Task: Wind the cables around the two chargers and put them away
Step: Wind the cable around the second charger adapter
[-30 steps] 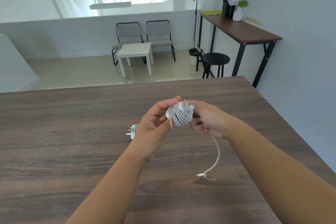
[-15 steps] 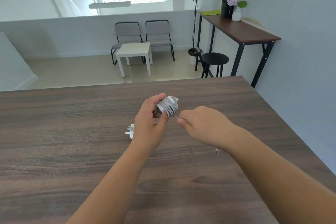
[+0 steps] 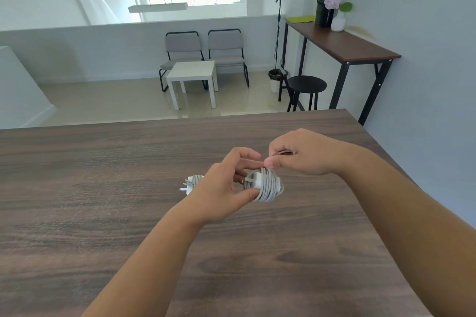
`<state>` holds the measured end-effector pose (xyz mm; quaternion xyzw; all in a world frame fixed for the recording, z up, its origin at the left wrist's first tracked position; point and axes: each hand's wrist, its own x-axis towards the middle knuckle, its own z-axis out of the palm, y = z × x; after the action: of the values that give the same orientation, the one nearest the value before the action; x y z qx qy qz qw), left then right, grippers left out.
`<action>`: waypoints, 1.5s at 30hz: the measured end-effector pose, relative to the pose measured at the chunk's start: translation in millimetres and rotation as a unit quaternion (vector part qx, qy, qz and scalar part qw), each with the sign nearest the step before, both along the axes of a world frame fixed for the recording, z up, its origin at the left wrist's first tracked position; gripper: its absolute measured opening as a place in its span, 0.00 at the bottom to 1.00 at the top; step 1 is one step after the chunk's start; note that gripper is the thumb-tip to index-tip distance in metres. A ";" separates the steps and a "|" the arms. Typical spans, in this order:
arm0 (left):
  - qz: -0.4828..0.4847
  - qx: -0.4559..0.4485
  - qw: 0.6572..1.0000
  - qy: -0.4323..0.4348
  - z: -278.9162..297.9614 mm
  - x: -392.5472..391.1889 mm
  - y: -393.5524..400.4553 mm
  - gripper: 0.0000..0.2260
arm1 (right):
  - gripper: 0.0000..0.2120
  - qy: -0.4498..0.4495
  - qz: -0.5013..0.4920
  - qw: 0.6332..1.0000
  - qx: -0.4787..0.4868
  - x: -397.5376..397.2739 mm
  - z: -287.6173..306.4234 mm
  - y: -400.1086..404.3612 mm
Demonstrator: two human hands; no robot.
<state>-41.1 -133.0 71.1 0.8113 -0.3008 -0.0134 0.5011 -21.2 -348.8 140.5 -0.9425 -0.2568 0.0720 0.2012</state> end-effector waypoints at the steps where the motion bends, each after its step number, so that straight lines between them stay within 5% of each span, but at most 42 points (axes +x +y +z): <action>1: -0.008 -0.025 0.999 0.022 0.0 -1.0 -0.3 0.22 | 0.12 0.020 0.002 0.999 0.036 1.8 -2.8 -0.9; 5: -0.035 -0.195 0.971 0.135 -1.2 -3.6 -0.7 0.17 | 0.14 0.127 -0.028 0.954 0.272 2.1 -19.7 -4.3; 11: 0.001 -0.387 0.905 0.178 -8.8 -7.4 -20.8 0.19 | 0.15 0.123 -0.145 0.852 0.487 -12.3 -41.3 18.3; 15: 0.061 -0.354 0.909 0.213 -15.5 -11.1 -33.4 0.19 | 0.11 0.117 -0.239 0.754 0.600 -17.6 -51.6 32.5; 19: 0.026 -0.268 0.937 0.222 -12.7 -12.1 -30.9 0.24 | 0.10 0.074 -0.279 0.751 0.594 -19.7 -51.1 27.1; 22: 0.078 -0.231 0.966 0.082 -16.2 -7.2 -31.5 0.21 | 0.10 0.053 -0.315 0.737 0.595 -18.9 -52.7 26.0; 25: 0.166 -0.227 0.960 -0.017 -19.2 -5.6 -37.8 0.13 | 0.10 0.023 -0.338 0.716 0.611 -16.2 -52.9 27.6; 32: 0.233 -0.294 0.926 0.042 -21.9 -18.5 -57.3 0.12 | 0.10 -0.013 -0.371 0.645 0.668 -15.5 -53.4 35.2; 38: 0.211 -0.249 0.945 0.023 -13.0 -32.8 -63.9 0.20 | 0.09 -0.021 -0.372 0.636 0.675 -16.9 -57.1 36.6; 45: 0.238 -0.250 0.933 0.102 -16.2 -14.6 -55.2 0.25 | 0.02 -0.024 -0.303 0.741 0.598 -24.0 -54.6 37.8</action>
<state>-55.7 -188.2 54.9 0.7019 -0.0393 0.0990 0.7043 -45.2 -311.0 85.8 -0.6577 0.0478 -0.1843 0.7288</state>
